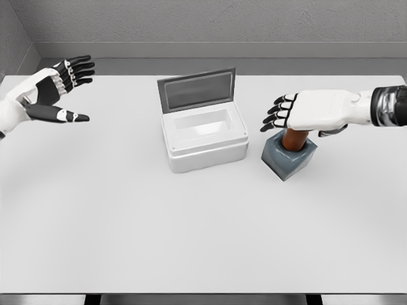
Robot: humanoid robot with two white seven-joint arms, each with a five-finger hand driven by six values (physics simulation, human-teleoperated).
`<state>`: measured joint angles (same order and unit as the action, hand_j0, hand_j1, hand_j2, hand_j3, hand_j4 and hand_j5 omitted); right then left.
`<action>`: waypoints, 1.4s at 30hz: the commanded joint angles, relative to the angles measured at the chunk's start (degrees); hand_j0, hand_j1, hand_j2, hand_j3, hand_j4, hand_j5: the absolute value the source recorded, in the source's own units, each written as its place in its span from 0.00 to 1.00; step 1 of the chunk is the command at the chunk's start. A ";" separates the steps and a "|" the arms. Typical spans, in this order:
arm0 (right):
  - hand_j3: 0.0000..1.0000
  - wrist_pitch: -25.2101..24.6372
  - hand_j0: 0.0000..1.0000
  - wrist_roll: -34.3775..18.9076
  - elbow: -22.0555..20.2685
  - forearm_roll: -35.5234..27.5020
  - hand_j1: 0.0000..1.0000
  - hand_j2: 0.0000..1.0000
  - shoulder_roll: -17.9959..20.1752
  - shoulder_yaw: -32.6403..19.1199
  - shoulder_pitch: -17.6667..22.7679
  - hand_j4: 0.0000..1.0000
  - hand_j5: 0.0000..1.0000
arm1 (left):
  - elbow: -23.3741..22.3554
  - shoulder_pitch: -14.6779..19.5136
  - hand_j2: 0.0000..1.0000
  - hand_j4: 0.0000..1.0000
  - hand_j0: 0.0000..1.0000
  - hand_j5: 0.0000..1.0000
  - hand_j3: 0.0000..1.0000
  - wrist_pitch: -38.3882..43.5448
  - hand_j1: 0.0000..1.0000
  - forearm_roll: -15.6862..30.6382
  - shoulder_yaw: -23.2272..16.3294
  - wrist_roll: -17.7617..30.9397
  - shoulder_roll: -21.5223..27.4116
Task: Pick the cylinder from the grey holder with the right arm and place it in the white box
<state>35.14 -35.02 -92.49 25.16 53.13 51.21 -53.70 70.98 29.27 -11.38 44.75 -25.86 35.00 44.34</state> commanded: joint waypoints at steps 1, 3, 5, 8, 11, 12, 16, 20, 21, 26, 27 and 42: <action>0.98 -0.14 0.98 0.02 0.64 0.50 0.98 0.98 -0.39 0.12 0.00 0.98 0.98 | -0.40 0.09 1.00 1.00 1.00 1.00 1.00 0.13 1.00 0.25 0.02 0.00 -0.05; 0.93 -0.14 0.93 0.02 0.55 0.94 0.93 0.93 -0.39 0.12 0.00 0.93 0.93 | -1.02 0.17 1.00 1.00 1.00 1.00 1.00 0.21 1.00 0.34 0.02 0.00 -0.13; 0.81 -0.14 0.81 0.02 0.55 0.94 0.81 0.81 -0.39 0.12 0.00 0.81 0.81 | -1.54 0.35 1.00 1.00 1.00 1.00 1.00 0.21 1.00 0.34 0.02 0.00 -0.75; 0.76 -0.14 0.76 0.02 0.29 0.94 0.76 0.76 -0.39 0.12 0.00 0.76 0.76 | -4.53 0.97 1.00 1.00 1.00 1.00 1.00 0.30 1.00 -0.01 -0.15 0.00 -3.03; 0.75 -0.14 0.75 0.02 0.11 1.03 0.75 0.75 -0.22 0.20 -0.09 0.75 0.75 | -5.94 1.23 1.00 1.00 1.00 1.00 1.00 0.30 1.00 -0.54 -0.42 0.00 -3.74; 0.74 -0.14 0.74 0.02 0.02 1.38 0.74 0.74 -0.22 0.64 -0.09 0.74 0.74 | -6.47 1.32 1.00 1.00 1.00 1.00 1.00 0.30 1.00 -0.54 -0.59 0.00 -3.91; 0.72 -0.14 0.72 0.02 -0.06 1.73 0.72 0.72 -0.22 0.82 -0.09 0.72 0.72 | -6.73 1.41 1.00 1.00 1.00 1.00 1.00 0.21 1.00 -0.63 -0.51 0.00 -3.91; 0.68 -0.14 0.68 0.02 -0.06 2.26 0.68 0.68 -0.13 0.82 -0.09 0.68 0.68 | -7.00 1.41 1.00 1.00 1.00 1.00 1.00 0.21 1.00 -0.63 -0.42 0.00 -3.74; 0.64 -0.14 0.64 0.02 -0.06 2.26 0.64 0.64 -0.04 0.82 -0.09 0.64 0.64 | -7.08 1.41 1.00 1.00 1.00 1.00 1.00 0.21 1.00 -0.72 -0.42 0.00 -3.65; 0.52 -0.14 0.52 0.02 -0.33 2.26 0.52 0.52 -0.04 0.91 -0.53 0.52 0.52 | -7.26 1.41 1.00 1.00 1.00 1.00 1.00 0.21 1.00 -0.81 -0.33 0.00 -3.82; 0.51 -0.14 0.51 0.02 -0.59 2.26 0.51 0.51 -0.04 0.82 -0.70 0.51 0.51 | -7.26 1.41 1.00 1.00 1.00 1.00 1.00 0.21 1.00 -0.81 -0.33 0.00 -3.82; 0.47 -0.14 0.47 0.02 -0.94 2.08 0.47 0.47 0.84 0.38 -3.34 0.47 0.47 | -7.17 1.41 1.00 1.00 1.00 1.00 1.00 0.13 1.00 -0.89 -0.15 0.00 -4.53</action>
<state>35.13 -35.03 -93.44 27.43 53.77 51.71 -57.30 63.75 30.67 -11.26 43.57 -26.14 35.00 39.86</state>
